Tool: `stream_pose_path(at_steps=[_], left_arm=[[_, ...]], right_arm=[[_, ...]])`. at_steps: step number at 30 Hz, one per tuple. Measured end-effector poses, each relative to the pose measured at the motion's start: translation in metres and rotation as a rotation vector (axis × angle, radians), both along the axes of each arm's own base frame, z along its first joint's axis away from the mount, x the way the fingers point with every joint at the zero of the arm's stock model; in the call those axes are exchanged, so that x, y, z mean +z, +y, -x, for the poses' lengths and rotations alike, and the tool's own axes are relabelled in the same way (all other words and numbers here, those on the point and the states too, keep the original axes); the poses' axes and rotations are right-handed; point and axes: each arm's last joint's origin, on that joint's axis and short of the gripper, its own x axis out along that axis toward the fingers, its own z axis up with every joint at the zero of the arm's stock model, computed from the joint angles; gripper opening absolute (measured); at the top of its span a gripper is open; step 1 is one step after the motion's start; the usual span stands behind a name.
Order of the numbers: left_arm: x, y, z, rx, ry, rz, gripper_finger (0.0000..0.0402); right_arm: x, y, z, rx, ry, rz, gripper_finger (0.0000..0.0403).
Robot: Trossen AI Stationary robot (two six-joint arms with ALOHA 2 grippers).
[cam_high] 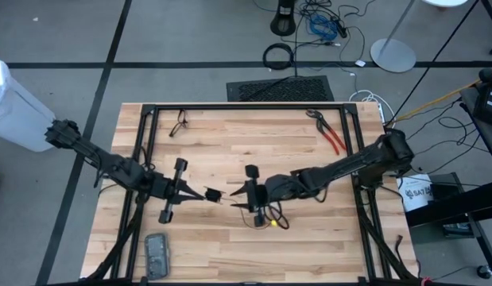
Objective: Coil cords
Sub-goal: Uncoil the black cable wire from the spool
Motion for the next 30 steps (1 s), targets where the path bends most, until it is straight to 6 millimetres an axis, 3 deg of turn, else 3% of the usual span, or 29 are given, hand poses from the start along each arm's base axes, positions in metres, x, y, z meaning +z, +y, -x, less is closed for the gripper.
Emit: stream_pose_path(at_steps=[9, 25, 30], left_arm=[[-0.008, -0.008, -0.011, -0.054, 0.033, 0.011, 0.0], [-0.008, -0.018, -0.014, -0.1, -0.011, 0.032, 0.0], [-0.007, -0.02, -0.013, -0.107, -0.012, 0.033, 0.0]], right_arm=[[-0.023, -0.002, -0.023, -0.07, -0.109, -0.027, 0.0158], [-0.011, 0.009, -0.022, -0.045, -0.22, -0.098, 0.0158], [-0.009, 0.012, -0.022, 0.046, -0.231, -0.118, 0.0147]])
